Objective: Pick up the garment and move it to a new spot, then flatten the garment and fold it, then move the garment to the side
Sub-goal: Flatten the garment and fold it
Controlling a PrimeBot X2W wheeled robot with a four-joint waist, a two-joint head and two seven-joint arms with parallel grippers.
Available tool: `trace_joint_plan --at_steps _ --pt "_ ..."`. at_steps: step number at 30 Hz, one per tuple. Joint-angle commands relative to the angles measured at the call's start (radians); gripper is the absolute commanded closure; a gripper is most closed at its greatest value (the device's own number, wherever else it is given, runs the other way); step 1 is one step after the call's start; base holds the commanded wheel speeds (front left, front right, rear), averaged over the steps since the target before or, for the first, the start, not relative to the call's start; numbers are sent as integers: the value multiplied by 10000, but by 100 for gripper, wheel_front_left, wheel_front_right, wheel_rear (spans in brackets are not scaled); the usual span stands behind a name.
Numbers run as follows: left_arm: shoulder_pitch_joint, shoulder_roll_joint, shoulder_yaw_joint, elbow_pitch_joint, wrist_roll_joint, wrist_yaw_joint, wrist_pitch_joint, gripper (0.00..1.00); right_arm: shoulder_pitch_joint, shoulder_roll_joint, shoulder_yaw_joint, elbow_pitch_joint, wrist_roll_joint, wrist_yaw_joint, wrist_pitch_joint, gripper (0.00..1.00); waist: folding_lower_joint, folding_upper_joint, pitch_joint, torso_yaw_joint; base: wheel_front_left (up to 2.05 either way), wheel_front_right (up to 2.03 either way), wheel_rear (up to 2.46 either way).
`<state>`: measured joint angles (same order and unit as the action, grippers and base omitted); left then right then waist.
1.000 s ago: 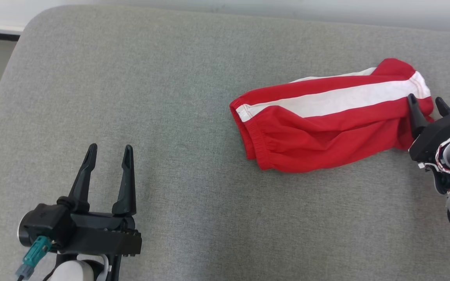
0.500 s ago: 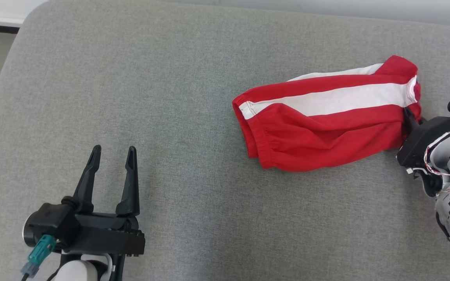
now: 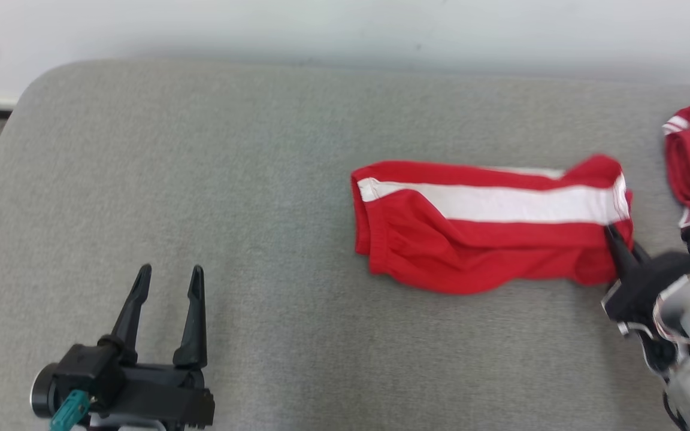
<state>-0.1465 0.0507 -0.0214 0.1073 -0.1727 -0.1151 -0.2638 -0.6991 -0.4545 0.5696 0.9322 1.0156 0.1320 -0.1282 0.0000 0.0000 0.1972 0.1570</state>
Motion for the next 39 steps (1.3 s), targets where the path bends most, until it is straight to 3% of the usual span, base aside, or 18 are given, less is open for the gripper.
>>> trace_joint_plan --at_steps 1,7,11,21,27,39 --pt "223 0 54 4 98 -32 0 0 412 -216 3 -170 186 -24 -79 100 0 0 -498 -468 0 0 0" --pt "424 2 75 -90 202 -64 0 0 1303 -835 -178 -449 590 -24 -199 100 0 0 -718 -674 0 0 0" --pt "505 2 50 -152 200 -88 0 0 1405 -891 -257 -342 660 -24 -300 100 0 0 -739 -666 0 0 0" --pt "713 1 125 -140 179 -103 -2 0 1108 -515 -57 -775 407 -24 -761 100 0 0 -1056 -542 0 0 0" --pt "887 0 185 -226 106 -58 -2 0 965 -128 238 -1827 150 -24 -908 100 0 0 -1159 -447 0 0 0" --pt "694 -1 47 -294 -114 84 -2 0 768 1063 863 -2648 -908 -24 -789 100 0 0 -876 -90 0 0 0"
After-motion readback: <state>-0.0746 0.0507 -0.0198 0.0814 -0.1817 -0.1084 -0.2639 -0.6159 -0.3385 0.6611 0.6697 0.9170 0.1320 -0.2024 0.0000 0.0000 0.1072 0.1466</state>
